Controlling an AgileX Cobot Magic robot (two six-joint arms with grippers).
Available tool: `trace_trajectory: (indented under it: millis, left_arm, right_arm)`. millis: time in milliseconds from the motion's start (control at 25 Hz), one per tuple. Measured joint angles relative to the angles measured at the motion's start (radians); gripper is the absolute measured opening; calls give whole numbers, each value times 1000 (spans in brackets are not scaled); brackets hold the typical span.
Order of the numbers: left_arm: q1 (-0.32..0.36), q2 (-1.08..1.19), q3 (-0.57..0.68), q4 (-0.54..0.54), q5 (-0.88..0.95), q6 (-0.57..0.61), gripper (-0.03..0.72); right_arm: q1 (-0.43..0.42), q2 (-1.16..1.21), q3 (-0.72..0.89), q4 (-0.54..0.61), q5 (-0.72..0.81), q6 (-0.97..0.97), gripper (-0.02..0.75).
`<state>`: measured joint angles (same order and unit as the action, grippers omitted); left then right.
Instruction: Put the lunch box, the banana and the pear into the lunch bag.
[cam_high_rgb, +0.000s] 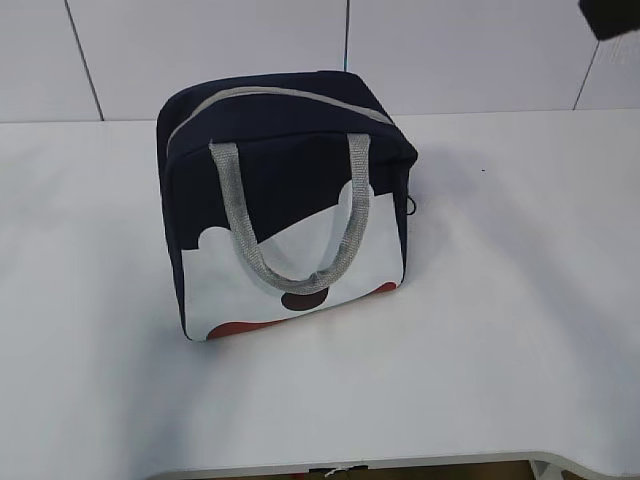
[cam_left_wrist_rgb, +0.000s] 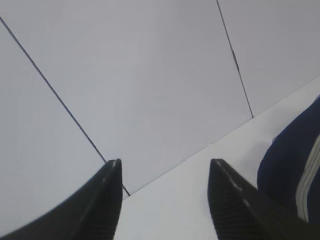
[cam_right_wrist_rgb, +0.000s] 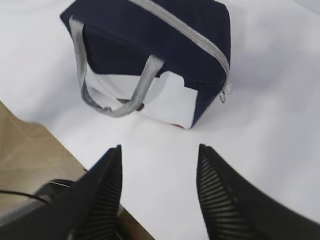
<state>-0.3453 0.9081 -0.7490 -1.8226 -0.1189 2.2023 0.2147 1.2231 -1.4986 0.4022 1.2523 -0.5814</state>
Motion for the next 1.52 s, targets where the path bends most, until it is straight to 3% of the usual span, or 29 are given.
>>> trace_trajectory:
  millis: [200,640,1120,1520]
  left_arm:
    - [0,-46,0,-2,-17,0,400]
    - [0,-53,0,-6,-19,0,400]
    - [0,-53,0,-6,-24,-2,400]
    - [0,-53,0,-6,-24,-2,400]
  right_arm:
    - [50,-113,74,-150,4,80,406]
    - [50,-413,298,-354,11,259,406]
    - [50,-761,525,-412,14,354,406]
    - [50,-1036,798,-414,-75,413,406]
